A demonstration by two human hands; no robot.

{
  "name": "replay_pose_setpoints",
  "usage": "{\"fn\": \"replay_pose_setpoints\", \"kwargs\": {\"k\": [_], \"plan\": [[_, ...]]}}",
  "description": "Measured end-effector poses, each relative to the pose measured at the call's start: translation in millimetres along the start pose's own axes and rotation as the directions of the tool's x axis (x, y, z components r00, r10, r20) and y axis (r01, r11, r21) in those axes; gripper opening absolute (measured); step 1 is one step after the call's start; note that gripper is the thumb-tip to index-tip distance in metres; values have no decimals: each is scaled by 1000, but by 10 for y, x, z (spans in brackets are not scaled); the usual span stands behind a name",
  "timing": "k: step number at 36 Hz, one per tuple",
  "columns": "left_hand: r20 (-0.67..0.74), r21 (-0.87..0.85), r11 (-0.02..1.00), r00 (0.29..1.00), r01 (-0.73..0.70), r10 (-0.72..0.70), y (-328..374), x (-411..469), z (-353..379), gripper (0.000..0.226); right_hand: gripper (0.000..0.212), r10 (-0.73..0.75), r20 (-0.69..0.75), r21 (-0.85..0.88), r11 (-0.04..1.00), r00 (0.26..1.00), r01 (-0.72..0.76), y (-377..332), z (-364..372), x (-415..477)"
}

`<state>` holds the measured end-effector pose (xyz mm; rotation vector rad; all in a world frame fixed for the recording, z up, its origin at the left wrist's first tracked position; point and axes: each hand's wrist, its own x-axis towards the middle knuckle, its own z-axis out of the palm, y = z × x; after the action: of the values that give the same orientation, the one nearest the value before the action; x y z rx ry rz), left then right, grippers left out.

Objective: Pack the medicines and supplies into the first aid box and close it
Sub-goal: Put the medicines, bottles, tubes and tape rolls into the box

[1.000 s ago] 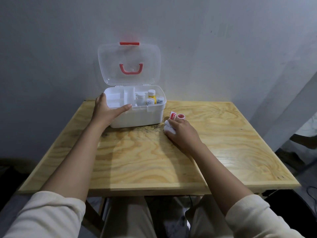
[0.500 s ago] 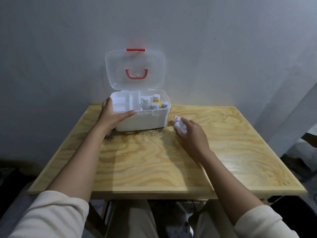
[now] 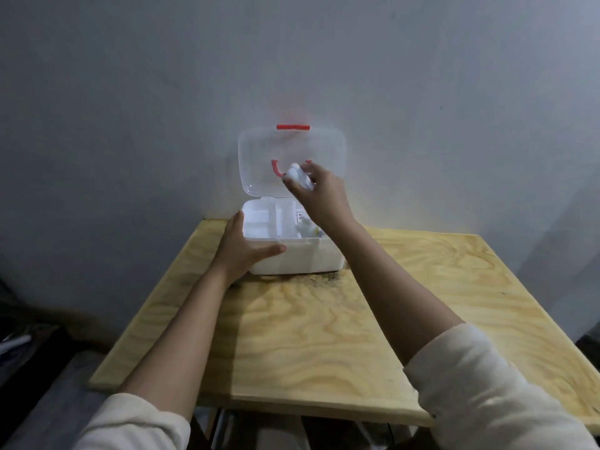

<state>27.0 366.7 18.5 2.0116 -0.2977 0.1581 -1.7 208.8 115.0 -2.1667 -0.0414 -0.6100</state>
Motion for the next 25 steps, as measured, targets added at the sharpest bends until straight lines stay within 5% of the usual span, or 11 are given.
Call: {"fn": "replay_pose_setpoints", "kwargs": {"k": [6,10,14,25], "plan": [[-17,12,1000,999,-29,30,11,-21,14,72,42,104,106,7,994,989,-105,-140,360,77],[-10,39,999,999,-37,38,-98,50,-10,97,22,138,149,-36,990,979,-134,-167,472,32],[-28,66,997,998,-48,50,-139,77,5,99,11,156,132,-180,975,979,-131,-75,641,29],[-89,-5,1000,996,-12,11,-83,-4,41,102,25,196,118,-389,911,974,-136,48,812,87]]}}
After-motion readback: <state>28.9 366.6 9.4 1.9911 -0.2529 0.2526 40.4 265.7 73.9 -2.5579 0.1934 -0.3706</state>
